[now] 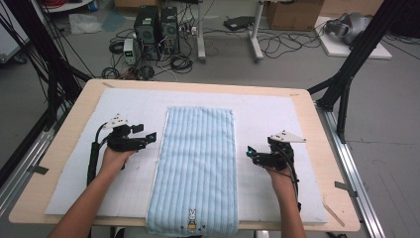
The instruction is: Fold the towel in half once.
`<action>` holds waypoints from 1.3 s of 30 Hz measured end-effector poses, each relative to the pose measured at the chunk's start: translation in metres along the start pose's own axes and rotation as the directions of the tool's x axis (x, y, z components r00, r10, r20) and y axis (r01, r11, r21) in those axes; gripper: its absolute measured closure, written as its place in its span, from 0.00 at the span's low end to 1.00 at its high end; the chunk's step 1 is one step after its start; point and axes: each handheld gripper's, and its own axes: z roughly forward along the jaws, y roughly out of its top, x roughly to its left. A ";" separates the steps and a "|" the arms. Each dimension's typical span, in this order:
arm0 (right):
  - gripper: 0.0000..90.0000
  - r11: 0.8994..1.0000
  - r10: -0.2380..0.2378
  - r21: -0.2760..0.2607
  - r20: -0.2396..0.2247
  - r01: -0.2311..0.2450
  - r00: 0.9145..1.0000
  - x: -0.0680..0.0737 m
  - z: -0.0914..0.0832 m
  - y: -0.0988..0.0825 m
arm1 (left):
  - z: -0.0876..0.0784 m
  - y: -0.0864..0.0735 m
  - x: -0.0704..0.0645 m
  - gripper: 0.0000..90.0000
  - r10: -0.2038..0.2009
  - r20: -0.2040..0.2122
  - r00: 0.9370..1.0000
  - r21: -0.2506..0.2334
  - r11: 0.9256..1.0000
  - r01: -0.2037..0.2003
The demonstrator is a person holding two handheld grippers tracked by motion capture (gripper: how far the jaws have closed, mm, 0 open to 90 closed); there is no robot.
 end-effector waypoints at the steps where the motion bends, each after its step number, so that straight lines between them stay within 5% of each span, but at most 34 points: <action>1: 0.12 1.000 0.002 -0.001 -0.002 -0.002 1.000 0.000 0.000 0.000 | 0.003 0.003 0.002 0.28 -0.005 0.002 1.000 -0.001 1.000 0.005; 6: 0.12 1.000 0.003 0.008 -0.010 -0.003 1.000 0.000 0.002 0.000 | 0.019 0.016 0.012 0.28 -0.039 -0.002 0.999 -0.014 0.999 0.039; 20: 0.12 1.000 0.005 0.003 -0.025 -0.005 1.000 0.001 0.000 0.000 | 0.081 0.045 0.025 0.33 -0.032 -0.077 0.997 0.145 0.988 0.043; 25: 0.12 1.000 0.006 -0.002 -0.027 -0.006 1.000 0.001 0.000 -0.001 | 0.098 0.042 0.026 0.37 0.017 -0.115 0.993 0.193 0.981 0.005; 31: 0.12 1.000 0.007 0.004 -0.029 -0.007 1.000 0.001 0.000 -0.001 | 0.116 0.032 0.021 0.44 0.099 -0.140 0.985 0.269 0.961 -0.059; 34: 0.12 1.000 0.010 0.003 -0.029 -0.010 1.000 0.000 0.001 -0.001 | 0.119 0.031 0.015 0.49 0.165 -0.152 0.974 0.278 0.953 -0.118; 39: 0.12 1.000 0.008 0.011 -0.030 -0.008 1.000 0.001 0.002 -0.001 | 0.120 0.030 0.008 0.80 0.204 -0.095 0.974 0.278 0.945 -0.171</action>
